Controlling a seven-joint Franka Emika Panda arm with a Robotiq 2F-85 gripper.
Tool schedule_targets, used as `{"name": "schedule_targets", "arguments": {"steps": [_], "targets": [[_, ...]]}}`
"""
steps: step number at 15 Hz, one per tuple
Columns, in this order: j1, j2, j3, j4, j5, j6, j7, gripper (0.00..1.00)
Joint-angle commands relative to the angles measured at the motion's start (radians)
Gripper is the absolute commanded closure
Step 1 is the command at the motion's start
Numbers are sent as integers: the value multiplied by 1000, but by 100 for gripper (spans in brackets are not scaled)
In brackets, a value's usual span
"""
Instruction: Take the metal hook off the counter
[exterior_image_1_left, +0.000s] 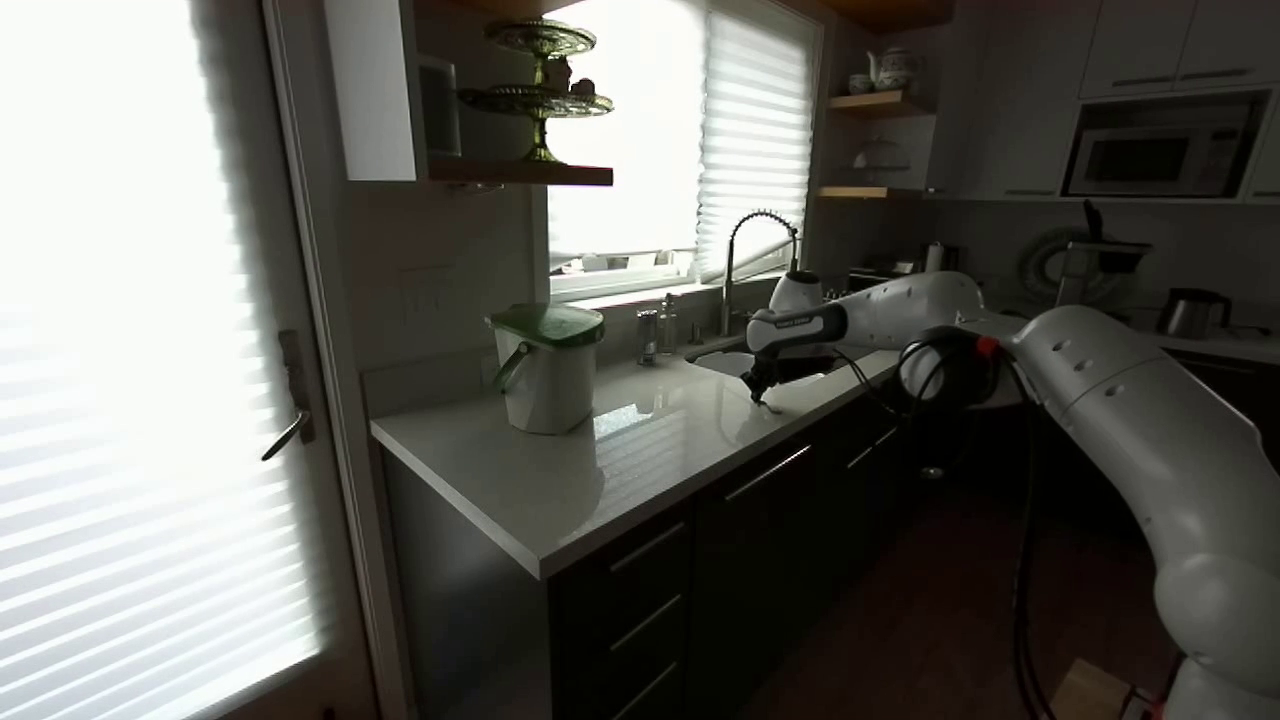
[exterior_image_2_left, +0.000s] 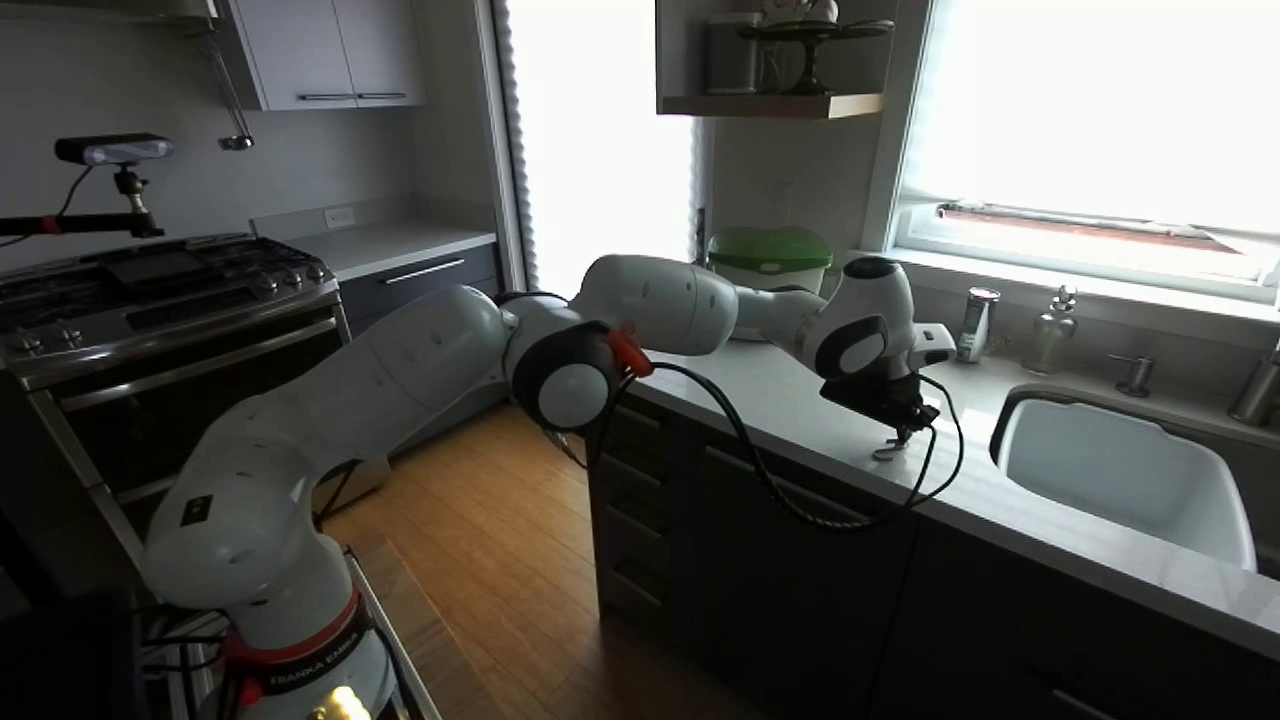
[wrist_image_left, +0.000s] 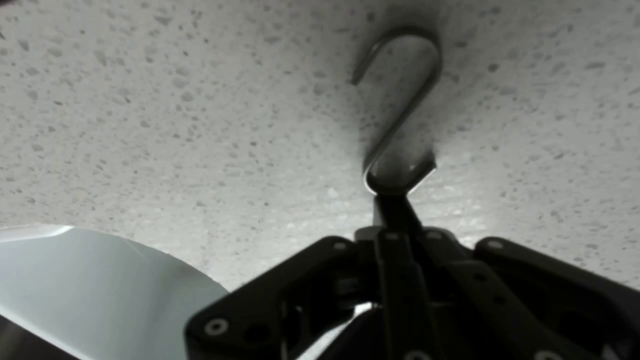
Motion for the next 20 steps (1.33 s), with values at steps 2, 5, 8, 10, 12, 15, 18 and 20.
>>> {"name": "schedule_targets", "arguments": {"steps": [2, 5, 8, 10, 12, 15, 18, 20], "targets": [[4, -74, -11, -98, -16, -101, -27, 100], [5, -98, -25, -128, -26, -129, -19, 100], [8, -111, -47, -153, -39, -123, -1, 100], [10, -121, -57, -170, -43, -128, 1, 100], [11, -130, -60, -185, -42, -123, 1, 100], [12, -144, -54, -206, -36, -122, -7, 100], [14, -155, -51, -221, -35, -123, -11, 100], [16, -165, -51, -234, -38, -128, -15, 100]]}}
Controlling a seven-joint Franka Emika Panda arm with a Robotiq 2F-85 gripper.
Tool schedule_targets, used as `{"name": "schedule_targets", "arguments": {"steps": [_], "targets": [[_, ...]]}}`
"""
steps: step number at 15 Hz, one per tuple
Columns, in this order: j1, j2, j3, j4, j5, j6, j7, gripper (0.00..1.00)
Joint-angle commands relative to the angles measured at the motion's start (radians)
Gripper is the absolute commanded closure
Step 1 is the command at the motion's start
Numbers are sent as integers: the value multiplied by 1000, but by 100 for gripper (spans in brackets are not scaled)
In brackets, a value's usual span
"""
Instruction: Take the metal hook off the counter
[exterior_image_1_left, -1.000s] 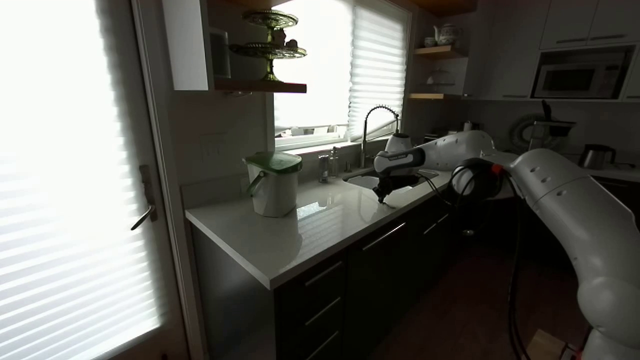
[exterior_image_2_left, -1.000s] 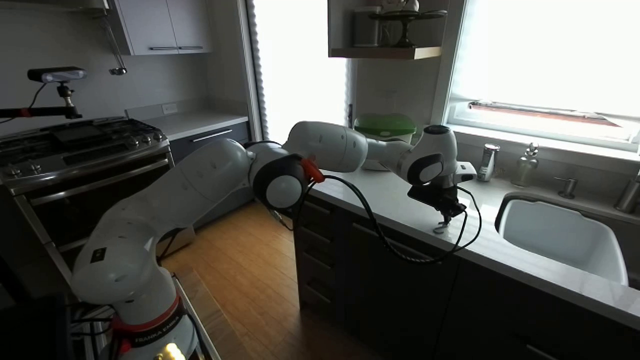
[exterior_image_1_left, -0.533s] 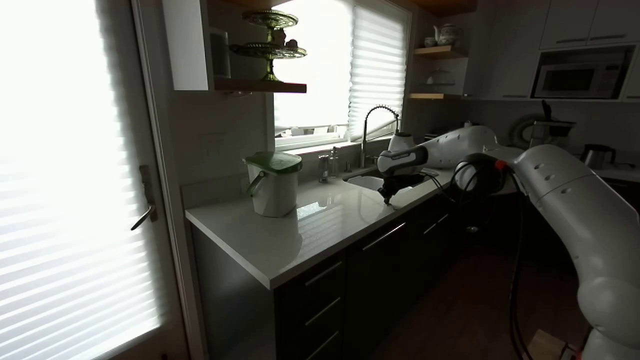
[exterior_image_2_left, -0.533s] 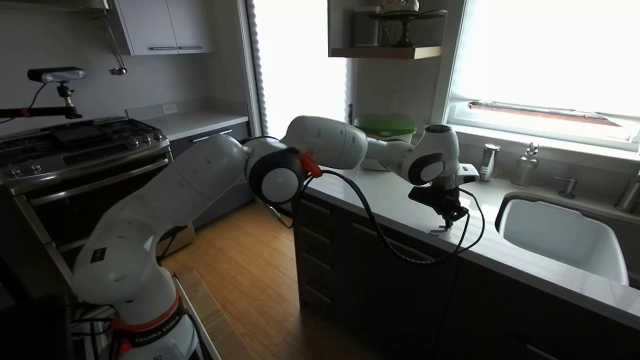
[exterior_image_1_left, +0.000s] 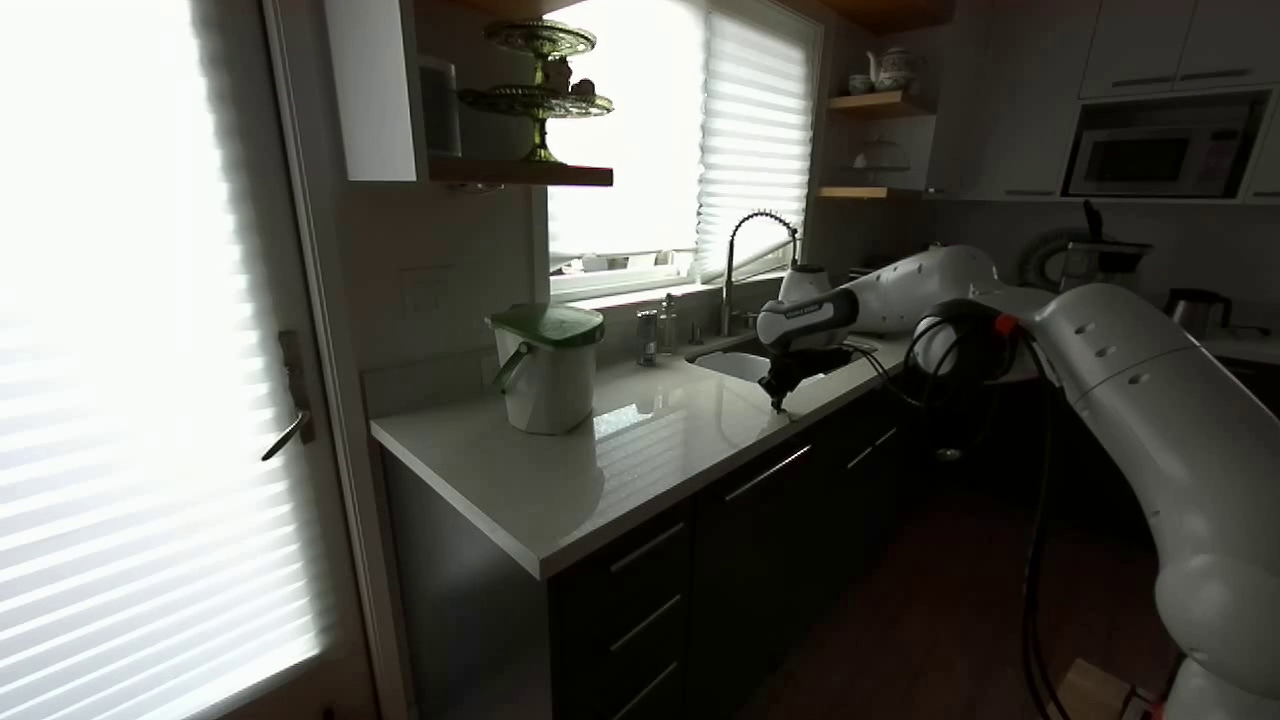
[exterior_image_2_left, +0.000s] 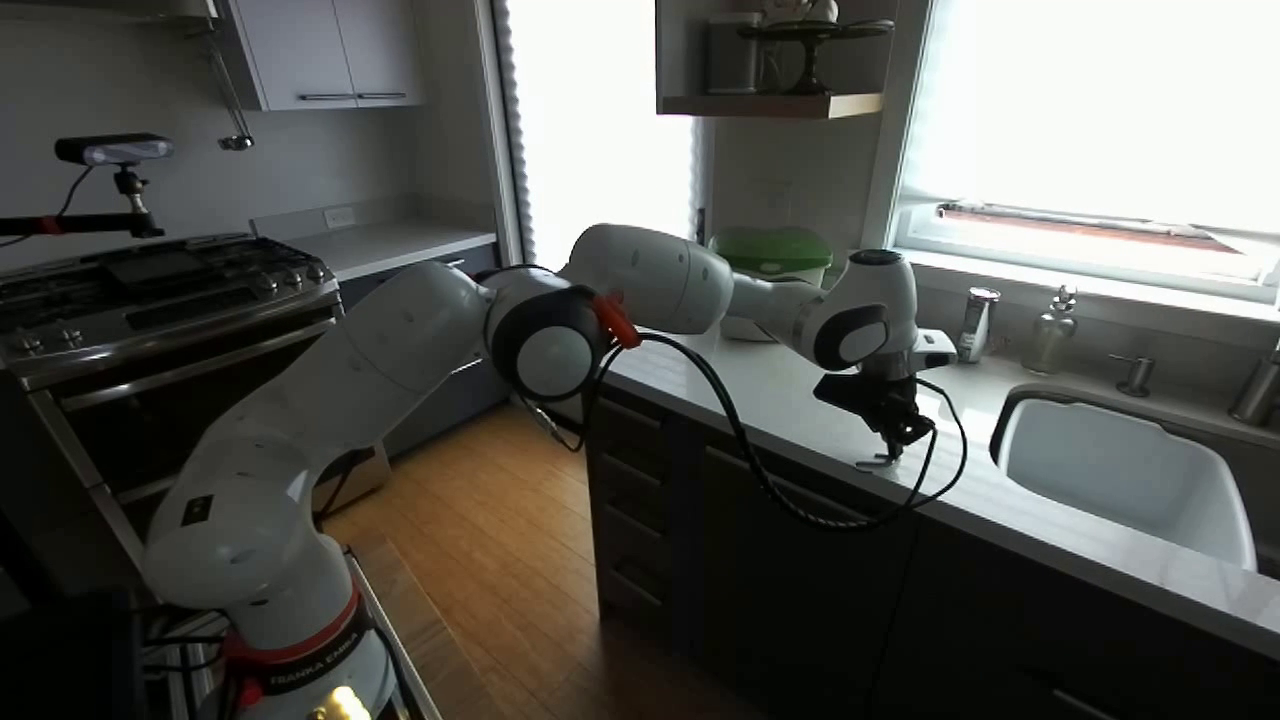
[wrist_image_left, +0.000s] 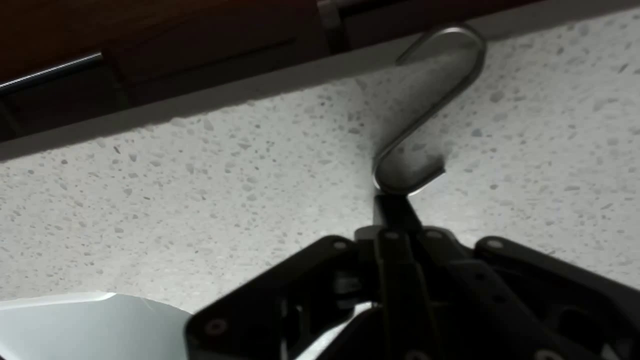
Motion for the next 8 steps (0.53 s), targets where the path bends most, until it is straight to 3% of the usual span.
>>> {"name": "schedule_targets", "arguments": {"steps": [1, 8], "targets": [[12, -48, -6, -82, -15, -28, -4, 100], [21, -79, -7, -124, -28, -46, -8, 100]]}}
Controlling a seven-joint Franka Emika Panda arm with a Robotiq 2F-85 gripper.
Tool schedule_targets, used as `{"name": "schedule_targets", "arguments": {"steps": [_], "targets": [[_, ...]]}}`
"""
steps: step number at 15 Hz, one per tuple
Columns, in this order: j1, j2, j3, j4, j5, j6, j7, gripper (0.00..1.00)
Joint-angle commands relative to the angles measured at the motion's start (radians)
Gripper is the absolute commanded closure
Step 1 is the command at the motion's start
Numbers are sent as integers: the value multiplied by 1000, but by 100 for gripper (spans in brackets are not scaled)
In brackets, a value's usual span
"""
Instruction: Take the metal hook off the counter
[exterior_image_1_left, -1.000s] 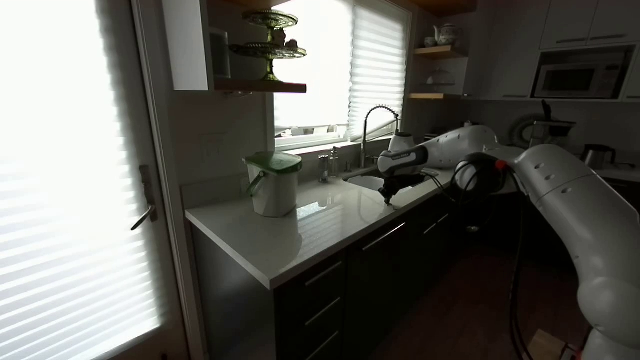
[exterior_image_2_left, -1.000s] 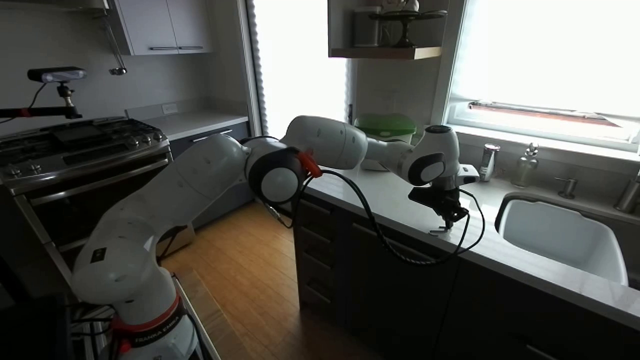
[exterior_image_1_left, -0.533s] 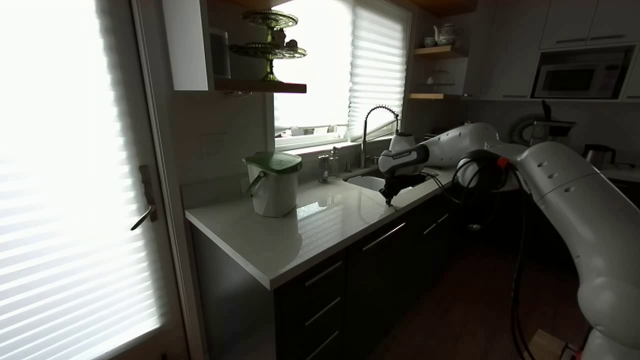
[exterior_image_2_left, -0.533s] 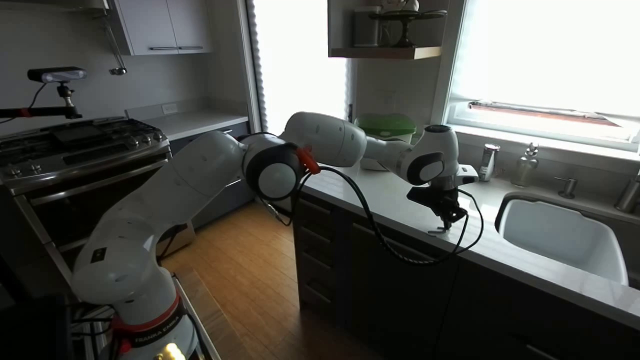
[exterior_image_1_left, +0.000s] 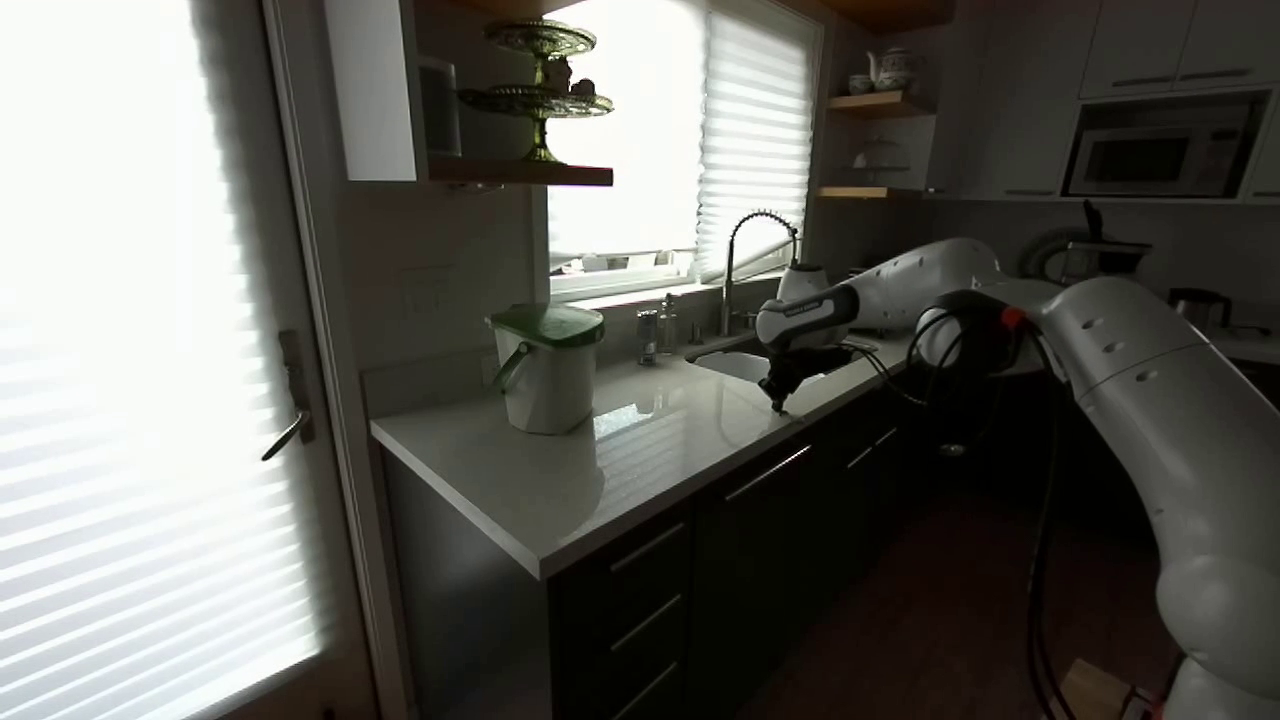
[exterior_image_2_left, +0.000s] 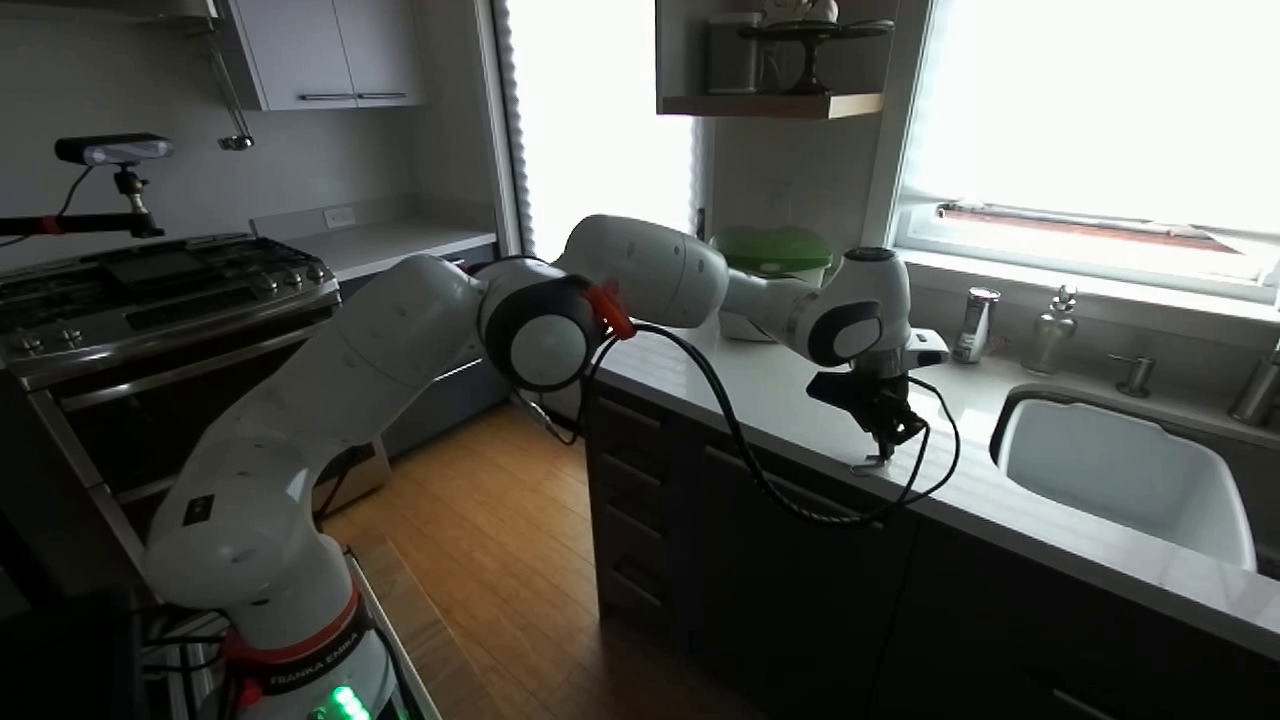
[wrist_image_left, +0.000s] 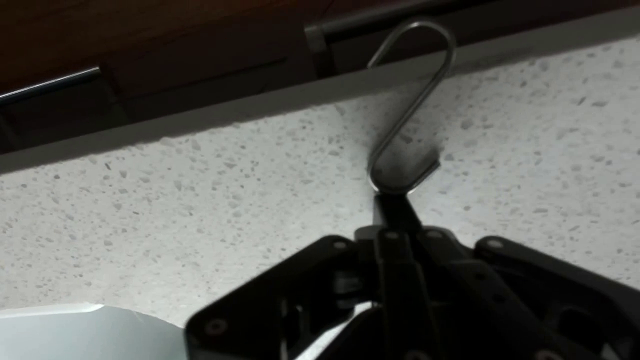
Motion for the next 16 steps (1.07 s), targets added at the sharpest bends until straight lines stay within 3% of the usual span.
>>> {"name": "schedule_targets", "arguments": {"steps": [1, 9, 16], "targets": [[12, -44, -7, -74, -17, -31, -5, 100], [17, -56, -7, -97, -37, -6, 6, 100], [20, -35, 8, -66, 8, 223, 120, 100]]}}
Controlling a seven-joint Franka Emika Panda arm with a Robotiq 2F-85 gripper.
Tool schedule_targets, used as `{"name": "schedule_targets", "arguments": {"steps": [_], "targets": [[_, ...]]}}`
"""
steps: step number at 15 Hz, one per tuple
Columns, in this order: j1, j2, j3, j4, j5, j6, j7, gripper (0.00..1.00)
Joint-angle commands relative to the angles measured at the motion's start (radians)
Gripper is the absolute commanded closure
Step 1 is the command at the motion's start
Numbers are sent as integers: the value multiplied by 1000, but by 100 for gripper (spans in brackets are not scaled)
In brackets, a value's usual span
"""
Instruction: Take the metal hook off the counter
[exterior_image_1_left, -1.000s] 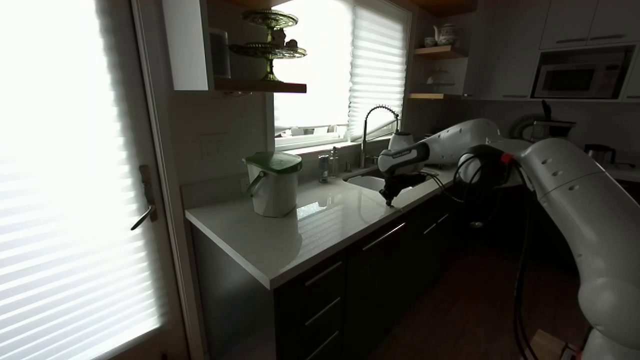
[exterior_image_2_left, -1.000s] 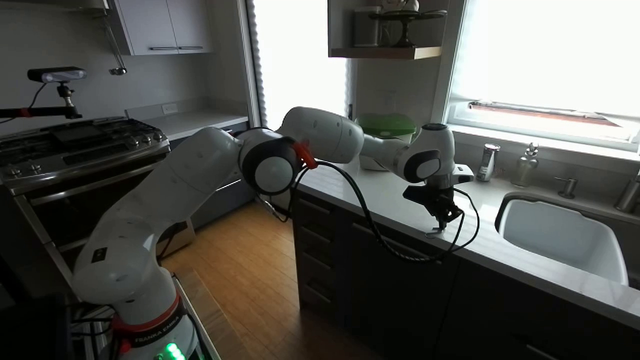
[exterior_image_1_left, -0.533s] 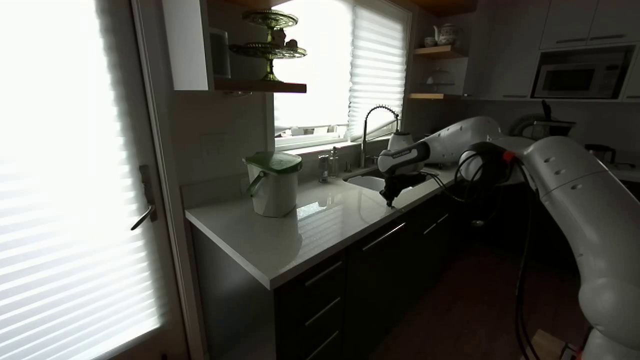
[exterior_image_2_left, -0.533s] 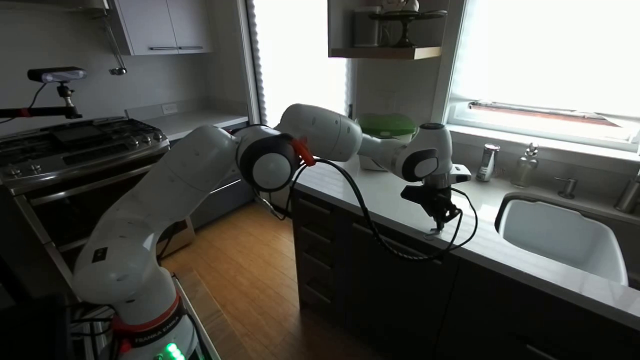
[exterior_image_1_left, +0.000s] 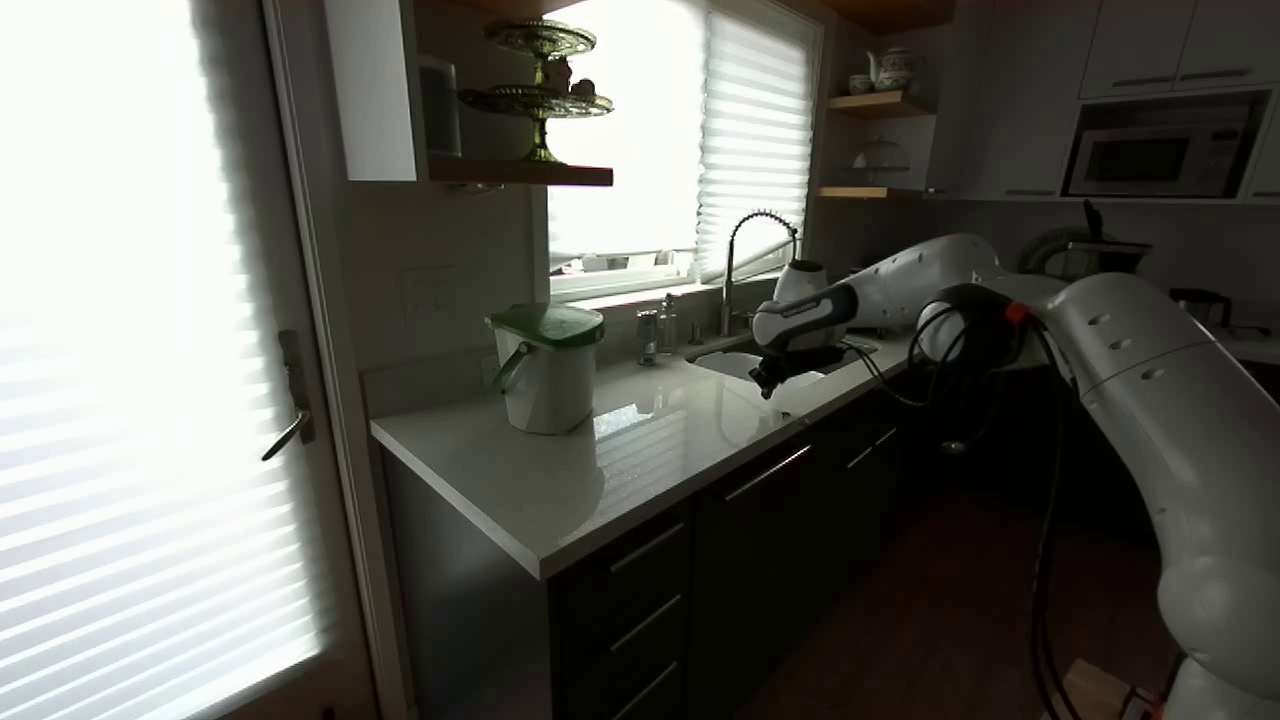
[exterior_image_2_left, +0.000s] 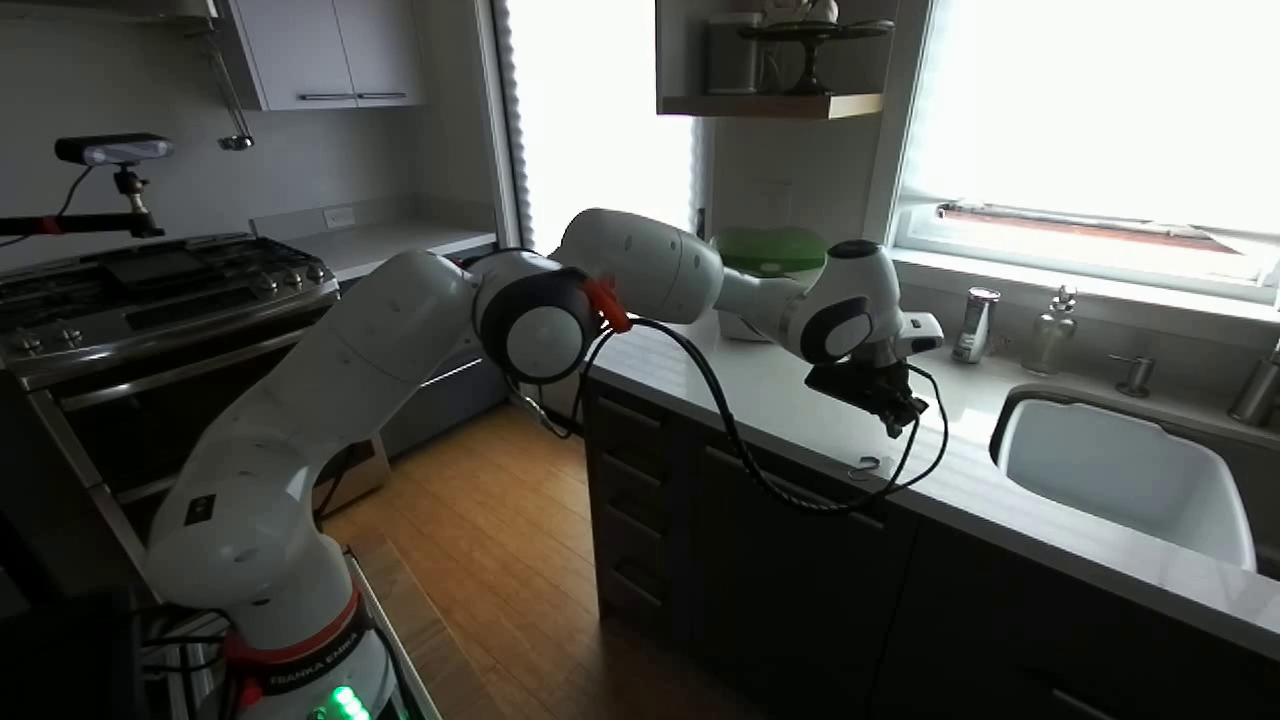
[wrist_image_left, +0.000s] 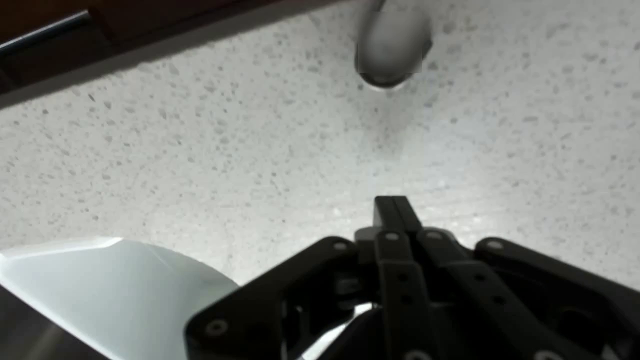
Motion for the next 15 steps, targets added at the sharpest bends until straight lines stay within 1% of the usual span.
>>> {"name": "schedule_targets", "arguments": {"steps": [1, 2, 3, 5, 6, 7, 10, 13, 15], "targets": [[18, -24, -15, -31, 3, 46, 71, 100], [34, -53, -42, -54, -21, 26, 109, 100], [35, -81, -46, -74, -24, 5, 117, 100], [51, -165, -76, -137, -53, -62, 136, 100], [63, -214, -93, -180, -74, -82, 139, 74], [67, -254, -97, -209, -83, -112, 131, 73], [63, -394, -80, -292, -73, -302, 88, 53], [60, -497, -65, -348, -40, -496, 84, 28], [77, -544, -87, -381, -34, -563, 107, 15]]}}
